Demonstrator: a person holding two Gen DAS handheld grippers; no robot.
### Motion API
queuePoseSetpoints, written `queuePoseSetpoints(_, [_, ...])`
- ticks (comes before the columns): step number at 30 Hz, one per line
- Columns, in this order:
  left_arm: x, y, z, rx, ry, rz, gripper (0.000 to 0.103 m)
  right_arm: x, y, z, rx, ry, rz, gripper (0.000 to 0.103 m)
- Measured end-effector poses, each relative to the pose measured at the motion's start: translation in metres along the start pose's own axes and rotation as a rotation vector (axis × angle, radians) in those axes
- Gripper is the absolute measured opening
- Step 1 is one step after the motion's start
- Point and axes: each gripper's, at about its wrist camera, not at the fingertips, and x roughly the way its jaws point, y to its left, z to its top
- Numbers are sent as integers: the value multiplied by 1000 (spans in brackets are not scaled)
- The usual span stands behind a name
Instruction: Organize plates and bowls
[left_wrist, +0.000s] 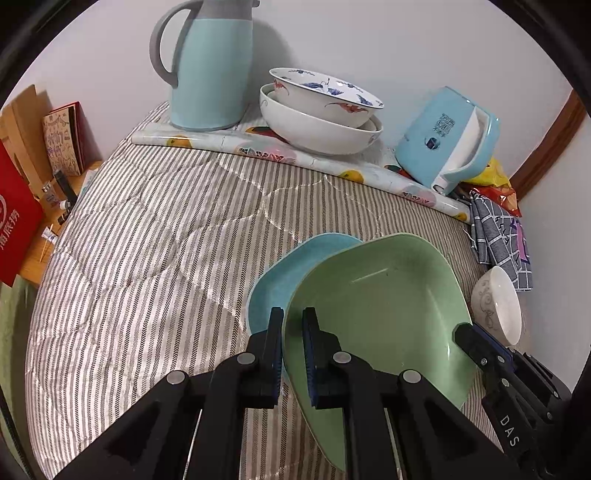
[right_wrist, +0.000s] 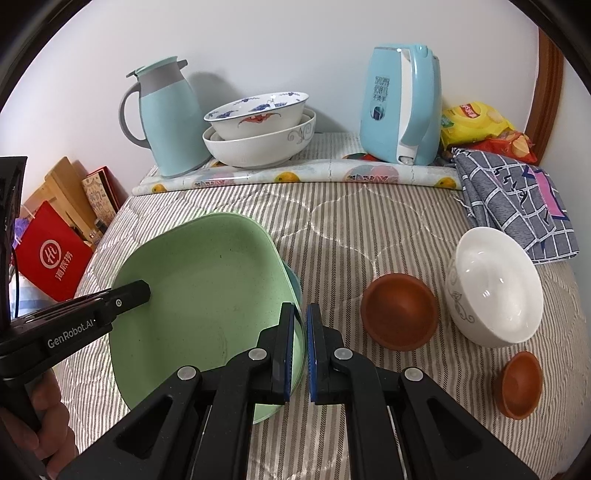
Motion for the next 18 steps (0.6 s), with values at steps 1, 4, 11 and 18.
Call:
queuePoseSetpoints(1, [2, 0, 1, -1, 2, 2, 10, 2, 0, 1, 1, 4, 1, 7])
queuePoseSetpoints(4, [9, 2, 4, -10, 10, 5, 10, 11, 0, 5, 4, 10, 3, 7])
queuePoseSetpoints(11, [25, 5, 8, -20, 34, 13, 10, 29, -1, 11, -7, 26, 7, 7])
queuePoseSetpoints(18, [37, 6, 8, -21, 51, 24, 10, 45, -1, 14, -27, 35, -11, 7])
